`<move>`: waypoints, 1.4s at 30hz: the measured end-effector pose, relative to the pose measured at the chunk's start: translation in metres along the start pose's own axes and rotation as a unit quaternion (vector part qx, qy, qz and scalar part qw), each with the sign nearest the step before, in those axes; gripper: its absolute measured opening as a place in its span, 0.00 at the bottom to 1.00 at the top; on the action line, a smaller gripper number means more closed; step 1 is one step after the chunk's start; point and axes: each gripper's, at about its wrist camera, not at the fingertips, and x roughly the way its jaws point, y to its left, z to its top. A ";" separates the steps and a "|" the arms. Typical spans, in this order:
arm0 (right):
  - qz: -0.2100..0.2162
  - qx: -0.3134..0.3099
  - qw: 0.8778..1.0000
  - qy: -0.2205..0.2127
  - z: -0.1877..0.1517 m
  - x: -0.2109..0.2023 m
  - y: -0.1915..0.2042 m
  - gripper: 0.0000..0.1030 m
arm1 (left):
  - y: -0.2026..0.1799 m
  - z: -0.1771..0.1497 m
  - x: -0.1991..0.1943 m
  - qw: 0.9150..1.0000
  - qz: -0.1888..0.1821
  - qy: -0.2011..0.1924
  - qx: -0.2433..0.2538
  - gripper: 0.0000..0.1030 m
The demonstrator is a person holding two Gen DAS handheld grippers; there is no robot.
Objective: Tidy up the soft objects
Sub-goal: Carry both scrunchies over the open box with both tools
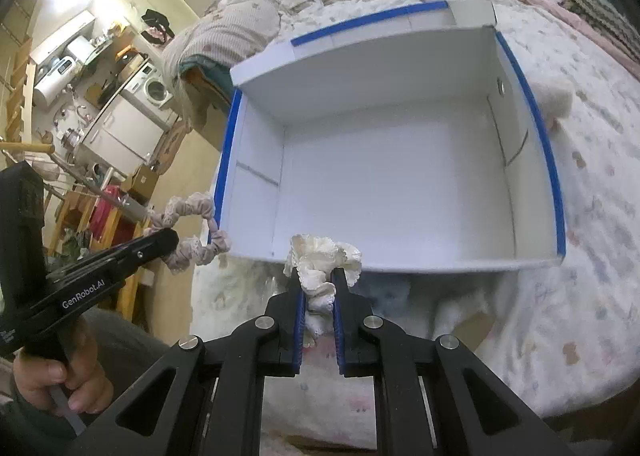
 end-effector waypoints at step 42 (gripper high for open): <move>-0.054 0.036 0.995 0.070 0.051 0.120 -0.044 0.14 | -0.042 0.041 0.149 0.996 0.035 0.046 0.062 0.08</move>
